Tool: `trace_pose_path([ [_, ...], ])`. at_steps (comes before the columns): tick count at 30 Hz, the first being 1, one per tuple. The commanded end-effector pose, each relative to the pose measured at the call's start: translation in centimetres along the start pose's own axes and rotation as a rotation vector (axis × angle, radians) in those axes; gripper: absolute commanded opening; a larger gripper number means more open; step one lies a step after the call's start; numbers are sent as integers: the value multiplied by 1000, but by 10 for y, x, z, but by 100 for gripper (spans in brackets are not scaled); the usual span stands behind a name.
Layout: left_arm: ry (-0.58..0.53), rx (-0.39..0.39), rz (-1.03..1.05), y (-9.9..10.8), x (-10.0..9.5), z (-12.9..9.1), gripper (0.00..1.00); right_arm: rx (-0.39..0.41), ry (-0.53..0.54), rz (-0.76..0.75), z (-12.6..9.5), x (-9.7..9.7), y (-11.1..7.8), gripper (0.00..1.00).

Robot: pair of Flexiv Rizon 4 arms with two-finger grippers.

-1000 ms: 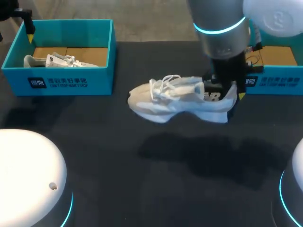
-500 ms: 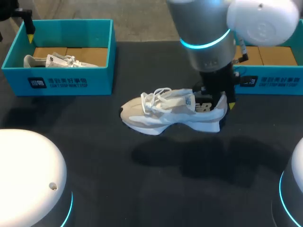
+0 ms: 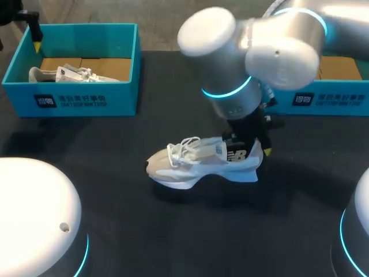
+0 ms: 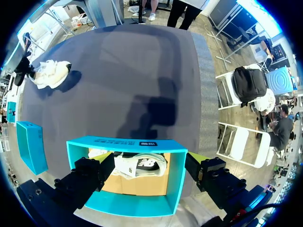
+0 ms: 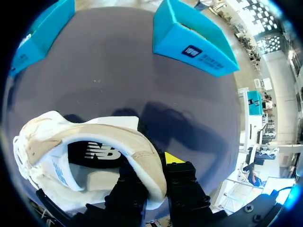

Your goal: Take the shoe out of the shoebox, open the shoe tongue, remove and reinsert the insole, then place the shoe into the shoebox

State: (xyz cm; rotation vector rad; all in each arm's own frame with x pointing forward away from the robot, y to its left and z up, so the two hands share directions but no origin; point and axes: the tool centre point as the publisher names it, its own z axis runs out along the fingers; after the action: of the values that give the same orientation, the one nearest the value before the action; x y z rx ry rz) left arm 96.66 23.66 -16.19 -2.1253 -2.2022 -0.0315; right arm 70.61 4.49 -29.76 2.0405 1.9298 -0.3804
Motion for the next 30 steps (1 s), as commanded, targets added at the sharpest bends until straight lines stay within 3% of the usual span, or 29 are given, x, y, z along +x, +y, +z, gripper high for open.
trace_pose_path([
  [1,1,-1,0,-1,0,-1,100,26,-1,0,21,18,8,0],
  [11,1,-1,0,-1,0,-1,100,39,-7,-2,46,30,15,0],
  [27,1,-1,0,-1,0,-1,100,74,3,-5,67,39,14,0],
  [29,1,-1,0,-1,0,-1,100,75,5,-2,67,40,14,38],
  [30,1,-1,0,-1,0,-1,100,75,6,-2,67,40,14,42],
])
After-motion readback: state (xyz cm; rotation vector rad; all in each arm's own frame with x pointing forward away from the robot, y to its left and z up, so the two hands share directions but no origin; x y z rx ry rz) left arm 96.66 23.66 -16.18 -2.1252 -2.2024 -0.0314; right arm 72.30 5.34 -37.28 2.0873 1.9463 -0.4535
